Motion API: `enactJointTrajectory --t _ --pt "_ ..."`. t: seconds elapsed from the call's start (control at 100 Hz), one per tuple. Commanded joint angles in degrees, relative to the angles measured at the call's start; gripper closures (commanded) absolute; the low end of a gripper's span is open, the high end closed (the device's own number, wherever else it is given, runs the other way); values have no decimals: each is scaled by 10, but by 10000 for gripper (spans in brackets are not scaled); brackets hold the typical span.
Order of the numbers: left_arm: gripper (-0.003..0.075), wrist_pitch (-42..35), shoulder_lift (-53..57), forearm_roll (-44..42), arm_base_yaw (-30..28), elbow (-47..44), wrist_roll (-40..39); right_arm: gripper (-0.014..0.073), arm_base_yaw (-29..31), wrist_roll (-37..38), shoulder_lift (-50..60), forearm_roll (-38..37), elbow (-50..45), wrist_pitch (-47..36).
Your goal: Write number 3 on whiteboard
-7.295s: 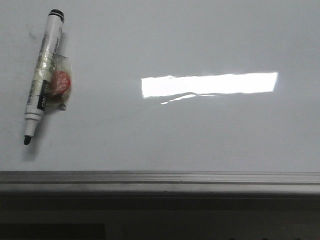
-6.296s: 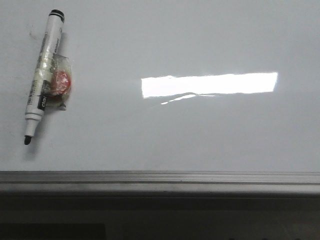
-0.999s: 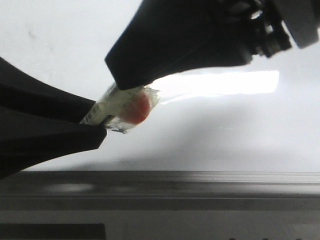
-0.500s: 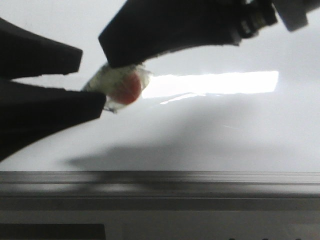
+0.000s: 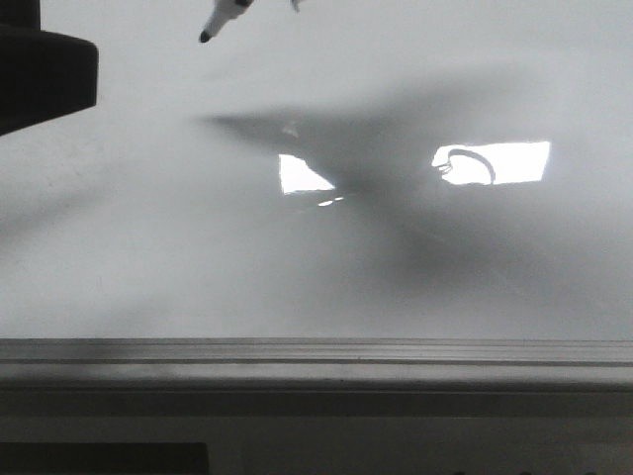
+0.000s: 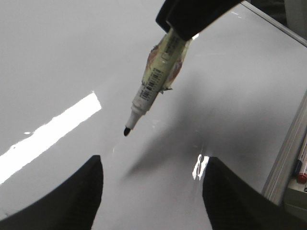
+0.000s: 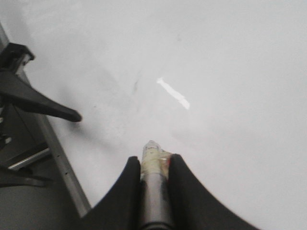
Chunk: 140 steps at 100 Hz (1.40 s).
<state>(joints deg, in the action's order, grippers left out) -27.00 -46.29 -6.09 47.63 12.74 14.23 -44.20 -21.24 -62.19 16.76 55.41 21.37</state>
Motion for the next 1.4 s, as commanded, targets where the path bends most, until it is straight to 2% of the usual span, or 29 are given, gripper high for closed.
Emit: enactJointTrajectory --t 0.0,0.28,0.44,0.63,0.77,1.099,1.389 --pt "300 -36 7 10 -1 12 1 658 22 -4 -7 -3 40 -8" --pt "300 -36 7 10 -1 12 1 658 41 -4 -64 -9 73 7" --pt "300 -36 7 10 -1 12 1 658 65 -4 -58 -19 75 1" --pt "300 -36 7 10 -1 12 1 658 94 -2 -32 -25 75 50" --pt "300 -36 7 10 -1 12 1 658 91 1 -34 -18 72 114" --pt "300 -37 7 10 -1 12 1 657 59 1 -68 -6 68 96" --pt "300 -37 7 10 -1 12 1 657 69 36 -43 -20 65 183"
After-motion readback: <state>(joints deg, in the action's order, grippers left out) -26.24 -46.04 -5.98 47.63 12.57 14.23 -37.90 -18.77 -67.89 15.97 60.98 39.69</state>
